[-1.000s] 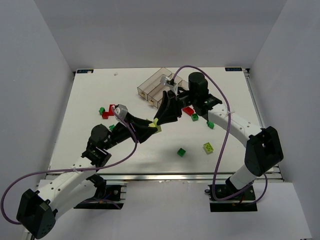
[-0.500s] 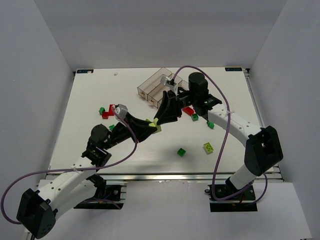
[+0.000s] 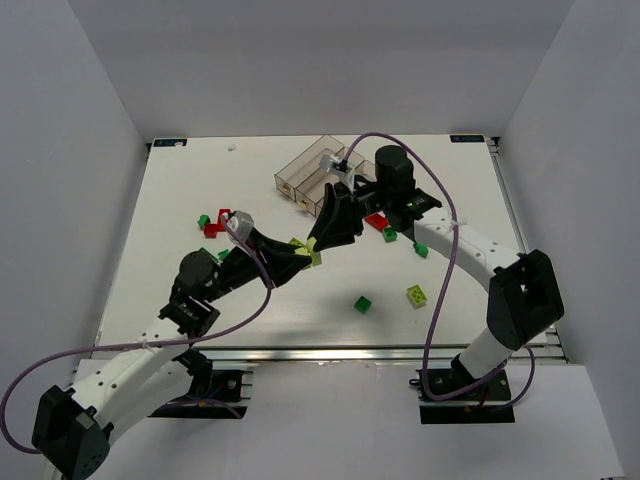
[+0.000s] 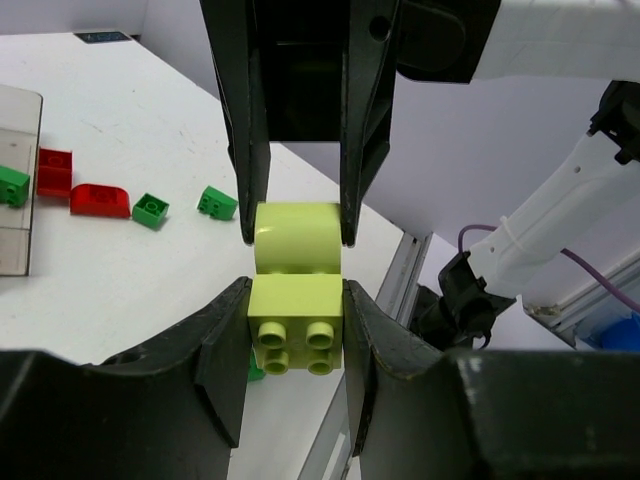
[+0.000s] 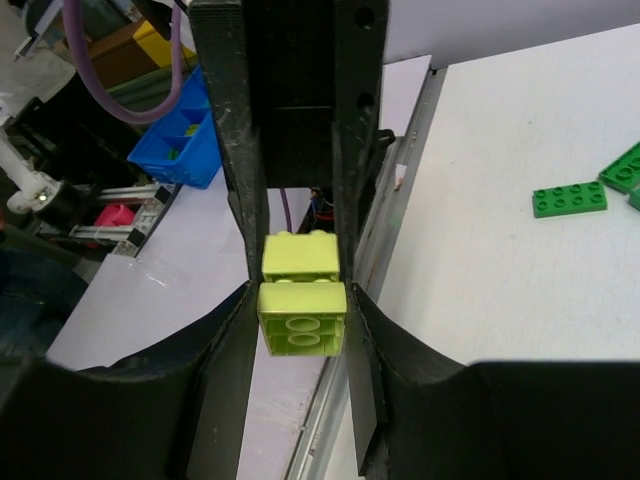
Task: Sort the legos into containers by color
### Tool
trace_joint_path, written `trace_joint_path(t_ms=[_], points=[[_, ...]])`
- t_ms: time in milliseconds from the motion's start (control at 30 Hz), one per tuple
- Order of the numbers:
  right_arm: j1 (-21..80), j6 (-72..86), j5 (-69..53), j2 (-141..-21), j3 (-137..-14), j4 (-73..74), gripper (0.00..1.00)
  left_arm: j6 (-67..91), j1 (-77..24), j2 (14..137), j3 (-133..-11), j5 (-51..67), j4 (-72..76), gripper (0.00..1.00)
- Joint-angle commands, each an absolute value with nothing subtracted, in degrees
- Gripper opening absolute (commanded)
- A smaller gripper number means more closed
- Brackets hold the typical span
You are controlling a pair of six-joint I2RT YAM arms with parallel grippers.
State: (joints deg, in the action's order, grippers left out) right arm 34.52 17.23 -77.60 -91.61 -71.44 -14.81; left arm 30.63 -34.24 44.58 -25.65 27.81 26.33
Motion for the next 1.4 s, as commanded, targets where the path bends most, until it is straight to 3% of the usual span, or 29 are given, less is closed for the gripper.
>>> trace_joint_path(t_ms=[0, 367, 533, 667, 1000, 1367], points=[[33.0, 15.0, -78.0, -91.9, -72.4, -14.2, 0.02, 28.5, -34.0, 41.7, -25.3, 28.1, 23.3, 0.0], [31.7, 6.4, -75.3, -93.4, -75.7, -5.9, 0.0, 27.8, -33.6, 41.3, -25.2, 26.7, 21.0, 0.0], [31.2, -4.1, -50.5, -98.9, -83.7, 5.8, 0.0, 26.7, -33.5, 38.9, -27.0, 16.4, 13.6, 0.0], [30.7, -4.7, -38.1, -103.0, -87.0, 2.6, 0.0, 28.7, -33.4, 36.0, -29.1, 4.9, 5.0, 0.0], [30.7, -3.6, -8.9, -112.1, -88.8, -13.2, 0.0, 37.8, -33.4, 35.5, -31.1, -2.8, 1.6, 0.0], [30.6, -5.4, -5.7, -124.8, -99.0, -17.7, 0.0, 40.8, -33.4, 42.0, -35.3, -5.2, 0.4, 0.0]])
